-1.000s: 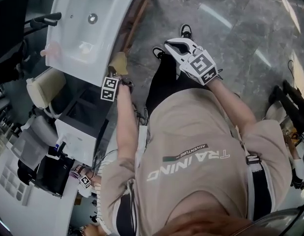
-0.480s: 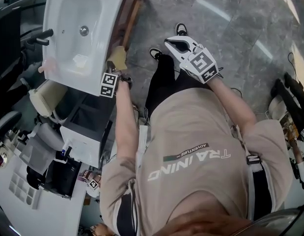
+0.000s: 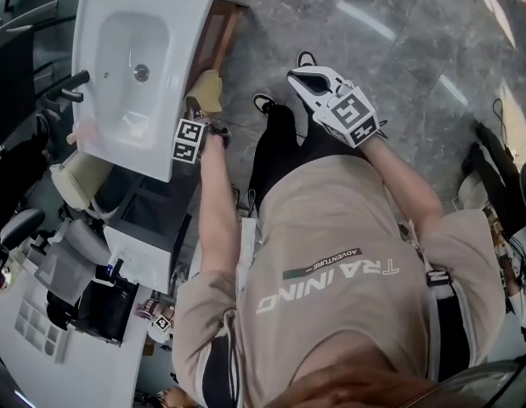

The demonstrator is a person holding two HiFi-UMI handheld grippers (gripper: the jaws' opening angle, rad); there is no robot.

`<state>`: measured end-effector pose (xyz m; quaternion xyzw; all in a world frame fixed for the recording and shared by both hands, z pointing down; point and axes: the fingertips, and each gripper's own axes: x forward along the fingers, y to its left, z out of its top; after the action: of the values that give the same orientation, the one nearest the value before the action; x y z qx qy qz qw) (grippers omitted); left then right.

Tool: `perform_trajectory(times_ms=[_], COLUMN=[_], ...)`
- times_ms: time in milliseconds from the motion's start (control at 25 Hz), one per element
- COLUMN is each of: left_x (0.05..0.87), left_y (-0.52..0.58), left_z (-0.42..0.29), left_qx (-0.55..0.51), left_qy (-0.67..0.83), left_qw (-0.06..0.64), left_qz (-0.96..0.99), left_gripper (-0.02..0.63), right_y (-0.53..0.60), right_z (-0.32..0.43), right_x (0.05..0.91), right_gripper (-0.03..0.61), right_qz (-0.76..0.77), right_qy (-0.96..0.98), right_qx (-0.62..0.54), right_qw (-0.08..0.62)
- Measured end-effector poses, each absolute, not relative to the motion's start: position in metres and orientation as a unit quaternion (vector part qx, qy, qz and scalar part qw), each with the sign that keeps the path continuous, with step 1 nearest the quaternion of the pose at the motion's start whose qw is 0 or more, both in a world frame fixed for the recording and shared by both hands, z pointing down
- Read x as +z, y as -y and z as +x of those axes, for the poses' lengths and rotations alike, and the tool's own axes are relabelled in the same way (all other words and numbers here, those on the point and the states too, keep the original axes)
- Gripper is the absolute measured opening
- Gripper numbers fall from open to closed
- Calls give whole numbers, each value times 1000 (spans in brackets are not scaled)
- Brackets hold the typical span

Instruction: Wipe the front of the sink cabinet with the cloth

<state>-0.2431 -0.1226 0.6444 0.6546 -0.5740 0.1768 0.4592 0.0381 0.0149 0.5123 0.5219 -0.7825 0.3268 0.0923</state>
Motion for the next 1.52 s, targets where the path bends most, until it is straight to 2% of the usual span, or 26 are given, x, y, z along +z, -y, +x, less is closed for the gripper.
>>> perform_trajectory(times_ms=[760, 1520], left_x=[659, 658], left_y=[175, 227], left_z=[-104, 21], left_qx=[144, 109], left_qy=[550, 502], left_qw=[476, 482], left_qz=[672, 710], left_gripper=[40, 40], right_y=[11, 31], right_z=[122, 164], right_x=[535, 548], right_gripper=[12, 12], right_qz=[513, 518], right_qy=[780, 772], right_qx=[341, 350], right_qw=[107, 110])
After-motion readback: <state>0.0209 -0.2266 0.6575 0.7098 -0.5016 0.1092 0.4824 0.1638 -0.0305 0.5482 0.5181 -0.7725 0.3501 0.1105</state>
